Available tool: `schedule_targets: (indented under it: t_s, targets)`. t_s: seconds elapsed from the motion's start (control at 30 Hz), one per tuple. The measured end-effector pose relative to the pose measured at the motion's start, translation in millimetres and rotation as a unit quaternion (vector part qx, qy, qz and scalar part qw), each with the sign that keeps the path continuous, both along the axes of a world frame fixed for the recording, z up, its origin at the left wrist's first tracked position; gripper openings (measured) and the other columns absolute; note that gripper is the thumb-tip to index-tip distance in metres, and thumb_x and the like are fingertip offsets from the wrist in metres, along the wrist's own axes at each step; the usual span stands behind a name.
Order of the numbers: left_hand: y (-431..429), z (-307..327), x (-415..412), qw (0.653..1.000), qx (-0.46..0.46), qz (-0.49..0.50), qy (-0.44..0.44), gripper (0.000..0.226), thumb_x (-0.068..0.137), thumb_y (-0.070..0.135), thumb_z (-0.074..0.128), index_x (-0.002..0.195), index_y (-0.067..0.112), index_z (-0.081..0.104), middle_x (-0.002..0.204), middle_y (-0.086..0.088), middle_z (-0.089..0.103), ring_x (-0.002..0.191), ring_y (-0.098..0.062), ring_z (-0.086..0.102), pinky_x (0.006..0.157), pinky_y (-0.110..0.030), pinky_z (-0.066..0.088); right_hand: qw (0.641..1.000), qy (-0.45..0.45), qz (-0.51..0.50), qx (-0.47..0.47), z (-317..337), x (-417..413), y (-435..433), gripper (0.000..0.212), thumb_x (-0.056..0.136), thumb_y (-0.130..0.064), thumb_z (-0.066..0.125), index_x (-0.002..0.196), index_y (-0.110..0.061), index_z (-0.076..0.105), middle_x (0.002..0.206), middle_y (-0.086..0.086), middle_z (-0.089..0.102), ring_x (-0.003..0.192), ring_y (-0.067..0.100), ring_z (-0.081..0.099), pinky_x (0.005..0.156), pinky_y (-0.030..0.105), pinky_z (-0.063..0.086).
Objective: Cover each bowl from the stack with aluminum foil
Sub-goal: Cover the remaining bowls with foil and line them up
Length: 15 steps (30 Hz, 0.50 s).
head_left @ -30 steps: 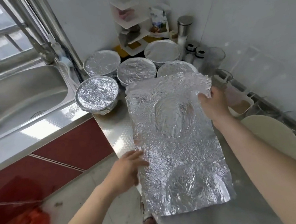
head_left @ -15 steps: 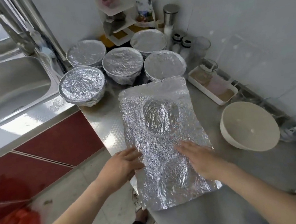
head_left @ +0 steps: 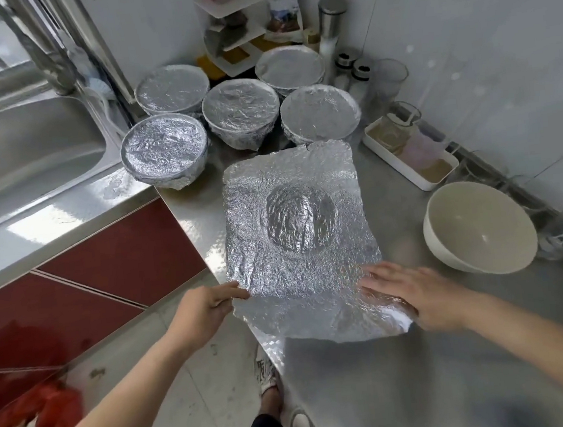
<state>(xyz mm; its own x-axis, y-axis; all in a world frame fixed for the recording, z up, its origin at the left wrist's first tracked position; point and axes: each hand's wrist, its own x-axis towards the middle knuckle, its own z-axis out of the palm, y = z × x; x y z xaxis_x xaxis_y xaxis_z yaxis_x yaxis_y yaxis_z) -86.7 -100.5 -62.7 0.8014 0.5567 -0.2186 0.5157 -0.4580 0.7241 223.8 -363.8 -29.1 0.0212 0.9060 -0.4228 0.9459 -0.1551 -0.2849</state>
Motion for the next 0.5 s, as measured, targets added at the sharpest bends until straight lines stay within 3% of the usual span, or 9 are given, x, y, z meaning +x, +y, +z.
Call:
schedule_targets:
  t_s: [0.1,0.2,0.27,0.33,0.5]
  targets:
    - [-3,2,2,0.995,-0.074,0.060,-0.026,0.036,0.087,0.008,0.072,0.086,0.044,0.076,0.098,0.017,0.074,0.101,0.000,0.066,0.094,-0.030,0.052,0.995,0.045,-0.072,0.059,-8,0,-3,0.051,0.083,-0.035,0.054,0.134,-0.037,0.054,0.147,-0.015,0.042,0.134,0.006,0.039,0.102,0.032,0.043]
    - [0,-3,2,0.990,-0.093,0.106,-0.021,0.010,0.080,0.020,0.080,0.087,0.028,0.079,0.086,0.013,0.075,0.090,-0.006,0.070,0.087,-0.037,0.055,0.953,0.096,-0.240,0.158,-12,-7,-5,0.027,0.077,-0.027,0.080,0.099,-0.037,0.069,0.106,-0.011,0.064,0.097,0.014,0.064,0.084,0.032,0.050]
    - [1,-8,2,0.996,-0.008,0.091,0.012,0.017,0.073,0.031,0.085,0.088,0.025,0.078,0.092,0.010,0.072,0.093,-0.013,0.064,0.081,-0.036,0.053,0.937,0.107,-0.278,0.184,-13,-13,-4,0.030,0.074,-0.017,0.083,0.079,-0.039,0.064,0.091,-0.011,0.062,0.082,0.013,0.064,0.074,0.026,0.047]
    - [1,-14,2,0.994,0.045,0.092,0.029,0.018,0.071,0.031,0.086,0.087,0.025,0.080,0.098,0.008,0.065,0.095,-0.018,0.058,0.079,-0.033,0.048,0.935,0.118,-0.276,0.189,-15,-15,-3,0.021,0.074,-0.015,0.082,0.082,-0.030,0.069,0.089,-0.007,0.060,0.079,0.013,0.062,0.072,0.023,0.045]
    - [-4,-29,-2,0.987,-0.003,0.155,0.030,0.013,0.071,0.037,0.085,0.071,0.026,0.078,0.085,-0.001,0.065,0.082,-0.019,0.062,0.073,-0.043,0.051,0.923,0.137,-0.323,0.159,-26,-12,1,0.015,0.071,-0.011,0.084,0.082,-0.009,0.075,0.088,-0.007,0.057,0.084,0.012,0.059,0.077,0.014,0.042]
